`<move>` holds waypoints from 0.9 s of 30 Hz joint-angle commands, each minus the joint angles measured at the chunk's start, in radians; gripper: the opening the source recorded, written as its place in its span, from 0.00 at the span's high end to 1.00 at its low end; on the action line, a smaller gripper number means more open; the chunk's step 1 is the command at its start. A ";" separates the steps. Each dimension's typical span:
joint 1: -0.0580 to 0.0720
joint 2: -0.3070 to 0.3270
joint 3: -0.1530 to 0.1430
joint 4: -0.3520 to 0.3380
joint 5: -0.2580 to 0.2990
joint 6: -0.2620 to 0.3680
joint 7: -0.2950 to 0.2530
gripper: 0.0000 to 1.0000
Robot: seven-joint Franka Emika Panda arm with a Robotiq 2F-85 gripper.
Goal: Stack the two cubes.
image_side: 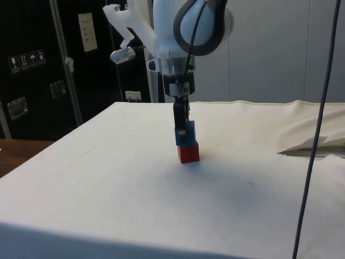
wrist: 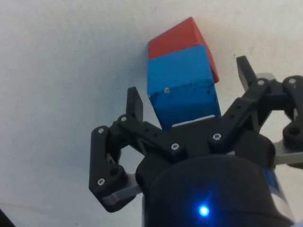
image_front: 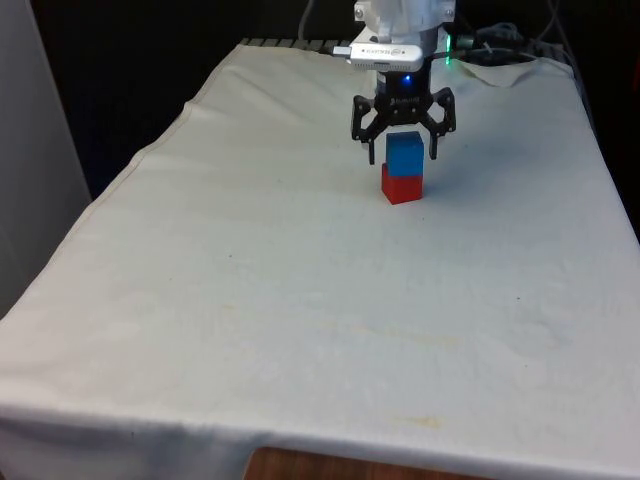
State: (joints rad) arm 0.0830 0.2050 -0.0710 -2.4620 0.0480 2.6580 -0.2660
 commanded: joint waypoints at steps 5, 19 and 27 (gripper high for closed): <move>-0.001 0.000 0.000 -0.002 0.001 0.009 -0.003 0.00; 0.000 -0.091 0.000 0.000 0.009 -0.079 0.007 0.00; -0.001 -0.121 -0.002 0.004 0.018 -0.105 0.010 0.00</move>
State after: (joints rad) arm 0.0830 0.0910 -0.0730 -2.4600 0.0570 2.5650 -0.2540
